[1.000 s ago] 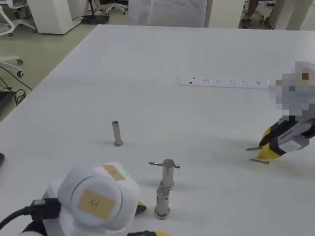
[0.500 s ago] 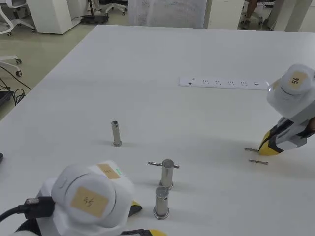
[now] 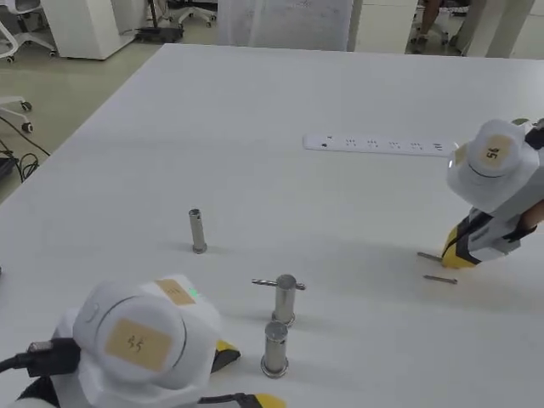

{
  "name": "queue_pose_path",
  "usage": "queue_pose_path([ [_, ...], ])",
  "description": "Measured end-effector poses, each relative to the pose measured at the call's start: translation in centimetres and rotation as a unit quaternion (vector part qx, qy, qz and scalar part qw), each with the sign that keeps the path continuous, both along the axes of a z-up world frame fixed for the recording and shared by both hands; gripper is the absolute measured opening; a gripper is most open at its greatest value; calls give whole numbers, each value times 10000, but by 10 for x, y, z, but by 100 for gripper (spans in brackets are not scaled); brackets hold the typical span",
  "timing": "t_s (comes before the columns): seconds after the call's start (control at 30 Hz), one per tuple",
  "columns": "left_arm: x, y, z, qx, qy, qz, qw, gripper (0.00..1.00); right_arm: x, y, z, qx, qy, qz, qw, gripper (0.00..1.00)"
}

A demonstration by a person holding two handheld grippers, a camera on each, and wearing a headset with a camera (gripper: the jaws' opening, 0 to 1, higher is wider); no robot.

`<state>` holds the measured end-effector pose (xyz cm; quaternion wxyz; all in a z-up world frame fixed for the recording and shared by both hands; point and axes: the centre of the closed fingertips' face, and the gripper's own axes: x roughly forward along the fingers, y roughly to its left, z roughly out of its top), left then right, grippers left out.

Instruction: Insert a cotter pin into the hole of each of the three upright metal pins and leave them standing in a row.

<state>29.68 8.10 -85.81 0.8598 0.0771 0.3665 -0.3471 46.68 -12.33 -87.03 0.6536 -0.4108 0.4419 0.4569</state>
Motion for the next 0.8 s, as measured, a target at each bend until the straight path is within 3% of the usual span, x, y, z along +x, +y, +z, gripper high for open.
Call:
queue_pose_path([
  [0.5, -11, -6, -1, -64, 127, -296, 9995, 39, -1, -6, 5, 235, -263, -206, 9992, 2],
  [0.8, -9, -1, 5, -12, 57, -309, 9995, 39, -8, -3, 15, 388, -432, -207, 9981, 2],
])
